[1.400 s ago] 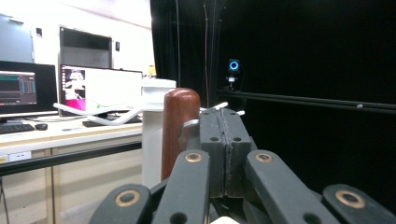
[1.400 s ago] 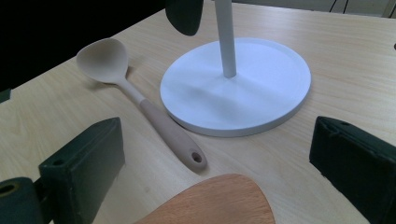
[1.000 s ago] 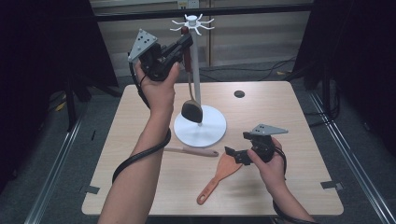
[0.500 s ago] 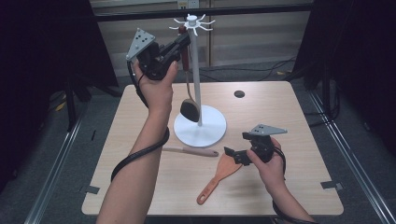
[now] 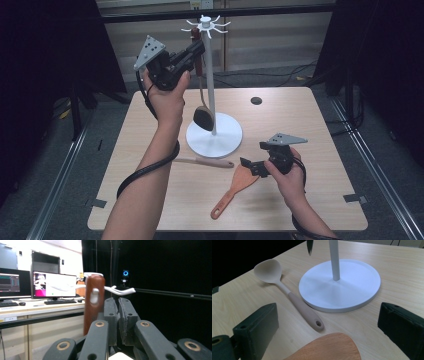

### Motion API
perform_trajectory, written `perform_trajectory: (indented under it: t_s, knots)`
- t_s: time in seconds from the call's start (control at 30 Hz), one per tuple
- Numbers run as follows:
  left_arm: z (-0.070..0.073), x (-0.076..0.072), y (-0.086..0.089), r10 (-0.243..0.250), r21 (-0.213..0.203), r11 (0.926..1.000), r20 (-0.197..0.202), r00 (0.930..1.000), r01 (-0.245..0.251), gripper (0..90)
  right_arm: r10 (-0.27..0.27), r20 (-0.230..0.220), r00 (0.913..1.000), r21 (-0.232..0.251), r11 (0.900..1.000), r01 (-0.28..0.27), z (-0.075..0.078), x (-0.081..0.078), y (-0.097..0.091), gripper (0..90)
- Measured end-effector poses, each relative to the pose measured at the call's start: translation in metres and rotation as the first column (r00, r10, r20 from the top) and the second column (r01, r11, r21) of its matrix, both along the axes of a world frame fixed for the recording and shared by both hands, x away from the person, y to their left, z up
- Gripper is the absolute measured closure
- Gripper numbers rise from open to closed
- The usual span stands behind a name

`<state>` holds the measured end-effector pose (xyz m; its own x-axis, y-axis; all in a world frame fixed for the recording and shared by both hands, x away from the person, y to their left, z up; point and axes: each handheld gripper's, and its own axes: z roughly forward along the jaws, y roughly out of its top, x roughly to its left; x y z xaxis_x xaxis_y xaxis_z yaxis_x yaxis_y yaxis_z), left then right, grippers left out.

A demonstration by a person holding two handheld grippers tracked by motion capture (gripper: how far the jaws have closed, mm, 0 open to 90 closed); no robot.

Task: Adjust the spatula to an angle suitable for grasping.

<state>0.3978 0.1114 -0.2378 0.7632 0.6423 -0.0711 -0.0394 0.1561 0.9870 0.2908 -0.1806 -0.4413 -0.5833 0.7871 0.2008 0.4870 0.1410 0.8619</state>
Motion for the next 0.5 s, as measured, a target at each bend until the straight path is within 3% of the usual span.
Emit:
perform_trajectory:
  t_s: [0.23, 0.33, 0.4, 0.5]
  knots:
    - [-0.018, -0.012, 0.007, -0.033, 0.018, 0.9993, 0.003, 0.9994, 0.033, 81.3, 0.001, 0.000, 1.0000, -0.006, 1.0000, -0.001, -0.001, 0.000, 0.001, 3.2]
    - [-0.028, -0.015, 0.013, -0.035, 0.008, 0.9993, -0.017, 0.9992, 0.036, 80.1, 0.001, 0.000, 1.0000, -0.007, 1.0000, -0.001, -0.001, 0.000, 0.001, 3.2]
    - [-0.036, -0.015, 0.018, -0.031, 0.025, 0.9992, -0.024, 0.9992, 0.032, 79.6, 0.000, -0.002, 1.0000, -0.005, 1.0000, 0.000, -0.001, 0.000, 0.001, 3.2]
    - [-0.047, -0.018, 0.023, -0.018, 0.009, 0.9998, -0.054, 0.9984, 0.019, 77.5, -0.001, -0.006, 1.0000, -0.013, 0.9999, 0.001, -0.003, 0.000, 0.002, 3.2]
